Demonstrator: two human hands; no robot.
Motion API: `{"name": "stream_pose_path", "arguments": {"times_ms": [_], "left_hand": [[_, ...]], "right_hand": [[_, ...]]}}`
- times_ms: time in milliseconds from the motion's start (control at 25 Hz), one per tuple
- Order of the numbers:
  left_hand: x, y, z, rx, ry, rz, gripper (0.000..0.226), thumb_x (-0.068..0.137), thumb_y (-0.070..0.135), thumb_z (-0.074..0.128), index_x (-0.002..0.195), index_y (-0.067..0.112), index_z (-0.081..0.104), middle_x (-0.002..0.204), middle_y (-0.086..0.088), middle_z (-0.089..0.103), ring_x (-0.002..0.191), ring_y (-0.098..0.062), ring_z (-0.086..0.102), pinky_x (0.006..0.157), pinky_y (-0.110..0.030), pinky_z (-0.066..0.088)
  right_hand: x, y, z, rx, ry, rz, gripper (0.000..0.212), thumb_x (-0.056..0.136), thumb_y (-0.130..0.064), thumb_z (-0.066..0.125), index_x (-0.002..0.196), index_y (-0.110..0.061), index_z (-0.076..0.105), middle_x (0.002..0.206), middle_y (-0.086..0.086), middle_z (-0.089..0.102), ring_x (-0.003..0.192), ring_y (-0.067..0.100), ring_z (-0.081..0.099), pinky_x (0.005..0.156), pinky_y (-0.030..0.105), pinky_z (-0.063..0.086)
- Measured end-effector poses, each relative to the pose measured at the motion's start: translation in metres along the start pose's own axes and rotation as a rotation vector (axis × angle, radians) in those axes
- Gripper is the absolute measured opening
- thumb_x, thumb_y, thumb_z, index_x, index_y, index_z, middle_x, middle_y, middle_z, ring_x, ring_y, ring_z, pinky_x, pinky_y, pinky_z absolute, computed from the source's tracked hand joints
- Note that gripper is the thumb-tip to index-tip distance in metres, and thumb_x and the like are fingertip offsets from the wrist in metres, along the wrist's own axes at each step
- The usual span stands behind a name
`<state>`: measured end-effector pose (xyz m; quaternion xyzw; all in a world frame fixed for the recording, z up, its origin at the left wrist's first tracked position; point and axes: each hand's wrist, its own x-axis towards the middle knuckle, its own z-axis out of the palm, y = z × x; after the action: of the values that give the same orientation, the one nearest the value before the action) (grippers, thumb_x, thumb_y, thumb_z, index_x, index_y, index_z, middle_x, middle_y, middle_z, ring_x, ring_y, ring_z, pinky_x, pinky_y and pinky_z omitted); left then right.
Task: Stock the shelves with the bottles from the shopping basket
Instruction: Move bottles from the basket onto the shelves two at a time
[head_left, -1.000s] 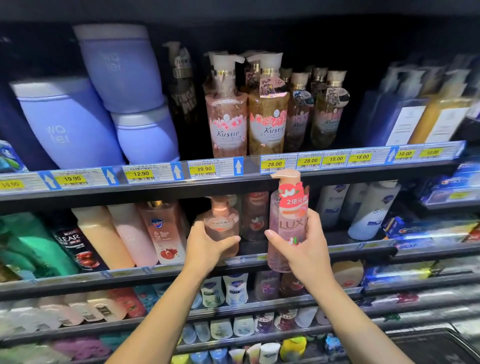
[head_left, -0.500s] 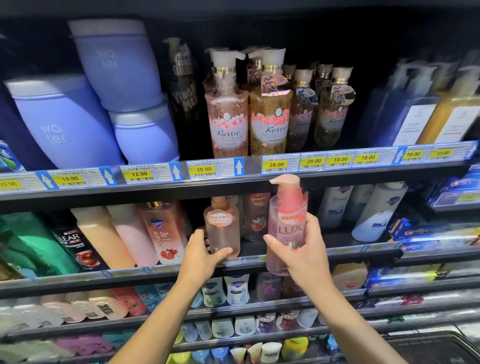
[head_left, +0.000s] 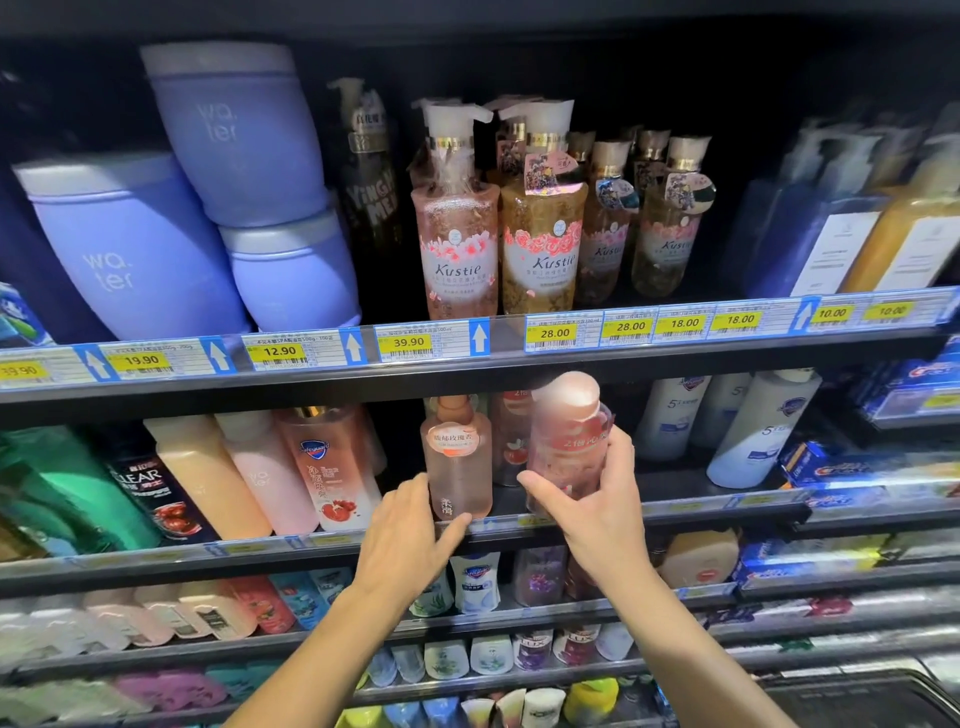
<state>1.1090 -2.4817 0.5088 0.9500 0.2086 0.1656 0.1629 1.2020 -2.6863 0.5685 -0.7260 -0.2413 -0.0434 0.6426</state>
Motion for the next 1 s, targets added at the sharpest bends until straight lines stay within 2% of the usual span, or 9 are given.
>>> {"name": "stream_pose_path", "arguments": {"times_ms": [80, 200, 360, 520, 640, 720, 880, 1000], "left_hand": [[-0.007, -0.004, 0.007, 0.155, 0.031, 0.044, 0.049, 0.093, 0.065, 0.045, 0.115, 0.023, 0.056, 0.103, 0.003, 0.064, 0.097, -0.021, 0.058, 0.088, -0.034, 0.048], [-0.012, -0.01, 0.017, 0.29, 0.068, 0.078, 0.054, 0.094, 0.065, 0.039, 0.114, 0.02, 0.062, 0.098, 0.001, 0.069, 0.091, -0.024, 0.062, 0.089, -0.037, 0.048], [-0.013, -0.01, 0.018, 0.326, 0.094, 0.079, 0.053, 0.094, 0.063, 0.039, 0.112, 0.019, 0.063, 0.095, 0.0, 0.07, 0.088, -0.024, 0.062, 0.089, -0.038, 0.049], [-0.014, -0.009, 0.019, 0.347, 0.091, 0.073, 0.052, 0.095, 0.061, 0.04, 0.113, 0.018, 0.064, 0.094, 0.0, 0.07, 0.087, -0.024, 0.062, 0.089, -0.038, 0.049], [-0.014, -0.009, 0.021, 0.343, 0.103, 0.074, 0.05, 0.094, 0.058, 0.043, 0.111, 0.016, 0.065, 0.092, -0.001, 0.07, 0.087, -0.024, 0.063, 0.092, -0.038, 0.048], [-0.014, -0.008, 0.022, 0.341, 0.097, 0.068, 0.051, 0.094, 0.057, 0.043, 0.112, 0.015, 0.065, 0.091, -0.002, 0.07, 0.086, -0.025, 0.063, 0.093, -0.038, 0.047], [-0.014, -0.007, 0.023, 0.341, 0.084, 0.049, 0.053, 0.094, 0.058, 0.043, 0.114, 0.014, 0.065, 0.092, -0.002, 0.069, 0.087, -0.026, 0.062, 0.093, -0.039, 0.046], [-0.015, -0.006, 0.022, 0.341, 0.077, 0.04, 0.053, 0.094, 0.058, 0.045, 0.114, 0.013, 0.065, 0.092, -0.002, 0.07, 0.087, -0.026, 0.062, 0.093, -0.039, 0.047]], "right_hand": [[0.004, 0.004, 0.005, 0.003, 0.007, 0.013, 0.077, 0.066, -0.039, 0.093, 0.116, -0.067, 0.043, 0.126, -0.001, 0.055, 0.116, 0.006, 0.059, 0.095, 0.023, 0.05], [0.01, 0.014, 0.011, -0.003, -0.011, 0.056, 0.078, 0.065, -0.037, 0.094, 0.115, -0.068, 0.043, 0.126, -0.002, 0.056, 0.117, 0.007, 0.059, 0.094, 0.024, 0.051], [0.014, 0.034, 0.019, -0.04, -0.039, 0.17, 0.077, 0.061, -0.053, 0.09, 0.124, -0.039, 0.048, 0.123, -0.004, 0.062, 0.115, 0.012, 0.062, 0.099, 0.041, 0.055], [0.016, 0.045, 0.023, -0.105, -0.078, 0.212, 0.077, 0.06, -0.057, 0.088, 0.122, -0.039, 0.046, 0.12, -0.006, 0.062, 0.113, 0.009, 0.062, 0.096, 0.038, 0.057], [0.02, 0.046, 0.025, -0.18, -0.104, 0.22, 0.062, 0.061, -0.058, 0.087, 0.105, -0.043, 0.046, 0.111, -0.006, 0.062, 0.105, 0.011, 0.062, 0.087, 0.033, 0.056], [0.023, 0.046, 0.027, -0.229, -0.119, 0.216, 0.059, 0.062, -0.058, 0.086, 0.099, -0.038, 0.045, 0.107, -0.004, 0.061, 0.102, 0.013, 0.062, 0.082, 0.032, 0.056], [0.032, 0.047, 0.024, -0.307, -0.18, 0.26, 0.065, 0.065, -0.052, 0.09, 0.105, -0.029, 0.044, 0.111, -0.004, 0.063, 0.103, 0.013, 0.064, 0.083, 0.033, 0.058], [0.031, 0.05, 0.015, -0.421, -0.255, 0.265, 0.069, 0.07, -0.044, 0.09, 0.115, -0.029, 0.04, 0.119, -0.007, 0.062, 0.11, 0.011, 0.063, 0.087, 0.031, 0.055]]}}
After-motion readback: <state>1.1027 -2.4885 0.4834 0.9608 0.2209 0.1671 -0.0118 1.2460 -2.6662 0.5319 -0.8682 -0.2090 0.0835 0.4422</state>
